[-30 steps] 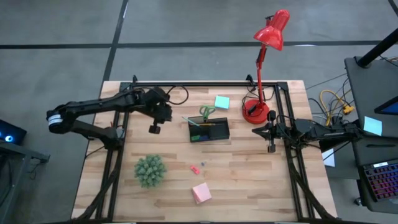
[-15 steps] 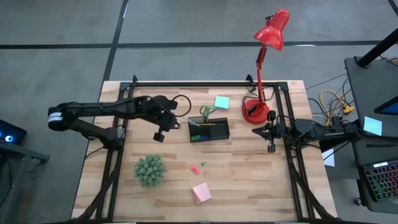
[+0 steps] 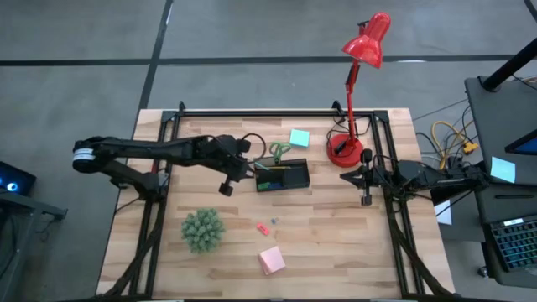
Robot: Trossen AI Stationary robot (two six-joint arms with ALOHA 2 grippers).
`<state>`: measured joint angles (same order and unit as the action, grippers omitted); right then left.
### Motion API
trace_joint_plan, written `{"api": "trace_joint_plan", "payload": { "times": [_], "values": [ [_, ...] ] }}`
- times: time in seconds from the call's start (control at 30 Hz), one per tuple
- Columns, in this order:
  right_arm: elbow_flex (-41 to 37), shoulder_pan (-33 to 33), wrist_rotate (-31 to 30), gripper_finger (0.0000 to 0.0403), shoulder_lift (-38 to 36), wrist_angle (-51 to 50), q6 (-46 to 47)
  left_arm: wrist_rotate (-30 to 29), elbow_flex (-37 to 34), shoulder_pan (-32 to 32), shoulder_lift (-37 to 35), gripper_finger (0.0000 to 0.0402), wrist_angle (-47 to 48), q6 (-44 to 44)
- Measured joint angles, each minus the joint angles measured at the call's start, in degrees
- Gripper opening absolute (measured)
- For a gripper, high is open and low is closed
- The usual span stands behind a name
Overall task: Pick and place office supplies into organizer
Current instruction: Put the top blue binder clip into the black desk organizer
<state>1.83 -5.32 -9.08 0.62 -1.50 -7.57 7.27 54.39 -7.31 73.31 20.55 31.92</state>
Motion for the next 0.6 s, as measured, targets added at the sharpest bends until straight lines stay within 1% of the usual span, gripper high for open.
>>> {"api": "trace_joint_plan", "payload": {
  "times": [0.27,0.4,0.6],
  "values": [
    [0.0,0.0,0.0,0.0008,0.3,0.0,-0.1,0.0,0.9,0.8,6.3,0.0037,-1.0,1.6],
    [0.0,0.0,0.0,0.0008,0.3,0.0,-0.2,0.0,0.9,1.6,9.1,0.0037,-4.1,1.6],
    [0.0,0.0,0.0,0.0008,0.3,-0.1,-0.2,-1.0,1.3,2.2,12.9,0.0037,-5.3,1.7]
  ]
}}
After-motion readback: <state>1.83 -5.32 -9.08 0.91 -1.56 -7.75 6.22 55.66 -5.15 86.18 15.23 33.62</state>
